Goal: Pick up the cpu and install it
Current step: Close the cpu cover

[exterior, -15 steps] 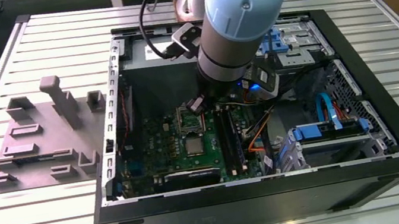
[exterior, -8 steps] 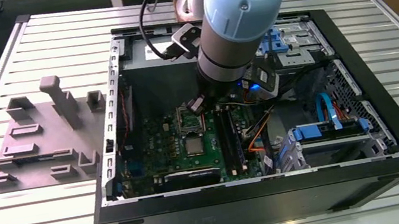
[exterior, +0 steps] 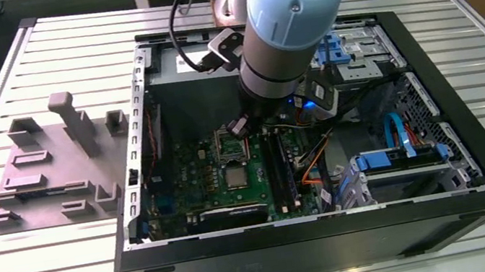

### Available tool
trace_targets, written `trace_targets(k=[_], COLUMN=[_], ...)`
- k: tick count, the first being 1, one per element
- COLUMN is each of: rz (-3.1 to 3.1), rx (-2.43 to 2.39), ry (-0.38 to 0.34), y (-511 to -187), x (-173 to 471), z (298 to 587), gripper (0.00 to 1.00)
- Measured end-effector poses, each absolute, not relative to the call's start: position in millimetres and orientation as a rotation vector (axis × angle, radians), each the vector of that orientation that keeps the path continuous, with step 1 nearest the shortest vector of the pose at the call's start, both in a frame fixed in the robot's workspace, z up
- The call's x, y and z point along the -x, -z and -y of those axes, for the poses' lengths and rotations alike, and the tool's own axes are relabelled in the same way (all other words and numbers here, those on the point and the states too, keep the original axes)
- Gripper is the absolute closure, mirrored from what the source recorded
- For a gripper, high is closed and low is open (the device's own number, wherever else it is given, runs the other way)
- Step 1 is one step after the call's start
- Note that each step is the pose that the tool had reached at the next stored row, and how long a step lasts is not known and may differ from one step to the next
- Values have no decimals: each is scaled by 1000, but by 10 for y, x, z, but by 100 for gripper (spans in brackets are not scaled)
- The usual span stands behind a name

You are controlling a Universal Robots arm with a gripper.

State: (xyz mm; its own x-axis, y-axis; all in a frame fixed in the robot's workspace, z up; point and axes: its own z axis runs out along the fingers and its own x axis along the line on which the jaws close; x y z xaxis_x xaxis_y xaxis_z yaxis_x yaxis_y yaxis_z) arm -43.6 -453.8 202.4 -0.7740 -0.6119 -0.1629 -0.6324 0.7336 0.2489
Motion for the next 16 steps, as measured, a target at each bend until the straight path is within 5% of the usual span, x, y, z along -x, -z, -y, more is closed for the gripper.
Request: trace_targets(k=[16], rz=[-2829], rx=[1104], ry=[-467], y=[-1995], x=[437], z=[4537], gripper=[89])
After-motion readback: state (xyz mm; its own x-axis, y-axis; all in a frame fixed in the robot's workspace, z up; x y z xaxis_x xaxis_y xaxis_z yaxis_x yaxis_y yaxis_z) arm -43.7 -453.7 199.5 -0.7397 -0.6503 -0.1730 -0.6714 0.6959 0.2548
